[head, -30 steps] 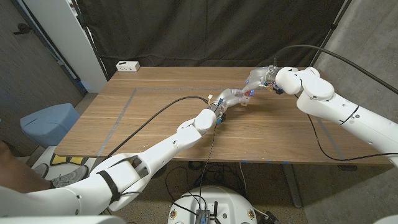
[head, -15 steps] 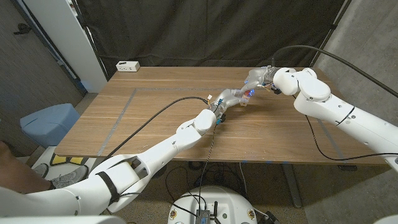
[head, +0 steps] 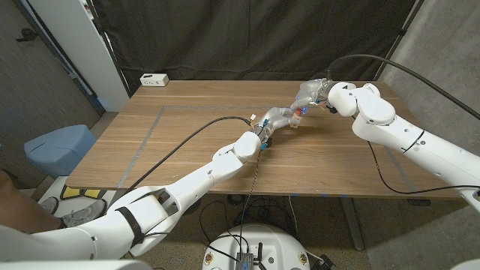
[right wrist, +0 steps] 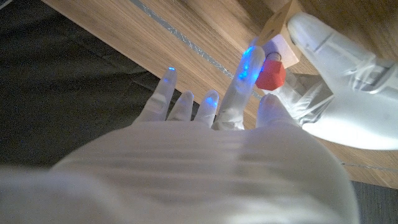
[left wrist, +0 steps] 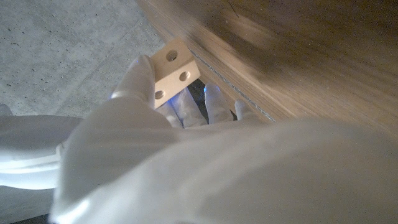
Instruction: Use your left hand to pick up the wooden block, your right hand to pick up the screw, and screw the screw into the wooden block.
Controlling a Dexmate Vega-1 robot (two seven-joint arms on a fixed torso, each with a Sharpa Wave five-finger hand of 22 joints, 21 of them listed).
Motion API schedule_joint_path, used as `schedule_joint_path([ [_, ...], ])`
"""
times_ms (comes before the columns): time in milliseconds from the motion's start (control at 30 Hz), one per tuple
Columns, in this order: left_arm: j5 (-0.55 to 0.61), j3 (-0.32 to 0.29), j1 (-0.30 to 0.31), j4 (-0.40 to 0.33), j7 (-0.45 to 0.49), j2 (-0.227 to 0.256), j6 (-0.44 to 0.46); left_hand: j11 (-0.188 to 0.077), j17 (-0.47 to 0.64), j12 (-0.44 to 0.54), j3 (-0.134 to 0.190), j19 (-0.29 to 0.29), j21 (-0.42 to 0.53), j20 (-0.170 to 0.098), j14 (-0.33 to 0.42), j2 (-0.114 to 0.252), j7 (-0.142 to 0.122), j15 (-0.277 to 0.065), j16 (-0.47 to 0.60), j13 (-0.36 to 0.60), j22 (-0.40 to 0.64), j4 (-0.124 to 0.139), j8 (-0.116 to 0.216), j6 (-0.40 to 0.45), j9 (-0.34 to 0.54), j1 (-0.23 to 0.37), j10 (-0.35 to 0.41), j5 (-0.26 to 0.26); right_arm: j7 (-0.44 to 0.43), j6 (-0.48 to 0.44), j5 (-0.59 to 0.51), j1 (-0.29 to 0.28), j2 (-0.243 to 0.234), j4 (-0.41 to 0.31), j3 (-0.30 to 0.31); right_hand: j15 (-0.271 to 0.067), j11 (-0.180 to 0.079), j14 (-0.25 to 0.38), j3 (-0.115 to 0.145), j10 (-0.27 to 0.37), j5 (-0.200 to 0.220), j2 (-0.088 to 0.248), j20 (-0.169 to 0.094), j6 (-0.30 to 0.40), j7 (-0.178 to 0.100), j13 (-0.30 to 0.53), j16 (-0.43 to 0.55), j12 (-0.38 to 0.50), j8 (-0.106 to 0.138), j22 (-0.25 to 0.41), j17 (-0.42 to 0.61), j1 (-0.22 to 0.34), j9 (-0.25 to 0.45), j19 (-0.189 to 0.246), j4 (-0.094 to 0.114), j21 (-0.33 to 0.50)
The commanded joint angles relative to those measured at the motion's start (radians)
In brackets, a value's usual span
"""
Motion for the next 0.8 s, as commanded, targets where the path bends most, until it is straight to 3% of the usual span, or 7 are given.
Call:
schedule_joint_path([
  [33,-0.001,0.0,-0.001,0.001,-0.002,0.0,-0.001,-0.006,0.003,0.041,0.059,0.003,0.006,0.008,0.01,0.057,0.029,-0.079,0.002,0.105,0.004,0.046,0.006,0.038,0.005,-0.026,0.013,0.003,0.0,-0.024,-0.039,-0.013,0.001,-0.015,0.001,-0.018,0.01,0.009,-0.024,0.006,0.003,-0.023,0.001,-0.018,0.007,0.002,-0.004,-0.009,-0.022,0.003,0.001,-0.042,0.002,0.003,0.007,0.003],
  [267,-0.004,0.0,0.0,0.003,-0.004,-0.001,-0.004,-0.006,0.003,0.041,0.062,0.003,0.006,0.008,0.011,0.058,0.03,-0.078,0.002,0.105,0.004,0.045,0.006,0.038,0.005,-0.026,0.012,0.004,0.028,-0.029,-0.048,-0.014,-0.004,-0.027,0.004,-0.01,0.022,0.001,-0.051,-0.003,0.006,-0.049,0.007,-0.037,0.006,0.003,-0.014,-0.021,-0.046,0.003,0.002,-0.091,0.004,-0.006,0.021,0.0],
  [433,-0.003,0.0,0.0,0.001,-0.004,0.0,-0.003,-0.006,0.003,0.041,0.064,0.003,0.006,0.009,0.011,0.059,0.032,-0.079,0.001,0.105,0.004,0.045,0.005,0.036,0.005,-0.026,0.011,0.005,0.031,-0.024,-0.038,-0.018,-0.007,-0.031,0.013,0.002,0.044,-0.012,-0.074,-0.026,0.012,-0.068,0.016,-0.088,0.006,0.004,-0.025,-0.034,-0.081,0.003,0.003,-0.134,0.006,-0.014,0.035,-0.003],
  [500,-0.003,0.0,0.0,0.001,-0.004,0.0,-0.003,-0.006,0.003,0.041,0.065,0.003,0.006,0.009,0.011,0.059,0.034,-0.079,0.001,0.105,0.004,0.045,0.005,0.036,0.005,-0.027,0.011,0.005,0.043,-0.023,-0.034,-0.017,-0.01,-0.034,0.016,0.011,0.052,-0.016,-0.079,-0.042,0.016,-0.074,0.019,-0.129,0.011,0.004,-0.029,-0.039,-0.104,0.003,0.003,-0.143,0.008,-0.018,0.036,-0.003],
  [633,-0.003,0.0,0.001,0.001,-0.004,0.0,-0.003,-0.006,0.003,0.041,0.066,0.003,0.006,0.009,0.012,0.059,0.036,-0.078,0.001,0.105,0.004,0.045,0.005,0.037,0.005,-0.027,0.011,0.005,0.057,-0.021,-0.027,-0.014,-0.011,-0.036,0.019,0.026,0.095,-0.031,-0.085,-0.088,0.026,-0.078,0.034,-0.226,0.004,0.006,-0.039,-0.047,-0.158,0.003,0.002,-0.155,0.013,-0.031,0.035,-0.004],
  [733,-0.004,0.0,0.001,0.0,-0.005,0.001,-0.002,-0.006,0.003,0.041,0.067,0.003,0.006,0.008,0.012,0.058,0.035,-0.077,0.001,0.105,0.004,0.045,0.005,0.035,0.005,-0.028,0.011,0.005,0.072,-0.019,-0.022,-0.01,-0.013,-0.037,0.019,0.037,0.099,-0.042,-0.084,-0.114,0.033,-0.081,0.044,-0.316,-0.002,0.008,-0.043,-0.047,-0.202,0.003,0.001,-0.149,0.017,-0.04,0.026,-0.005],
  [800,-0.004,0.0,0.001,-0.001,-0.005,0.001,-0.002,-0.006,0.003,0.041,0.067,0.003,0.006,0.009,0.012,0.059,0.035,-0.077,0.001,0.105,0.004,0.046,0.005,0.035,0.005,-0.029,0.012,0.005,0.075,-0.014,-0.011,-0.01,-0.015,-0.038,0.023,0.043,0.094,-0.051,-0.082,-0.127,0.036,-0.082,0.052,-0.341,-0.001,0.008,-0.046,-0.047,-0.214,0.003,0.0,-0.141,0.02,-0.048,0.019,-0.006],
])
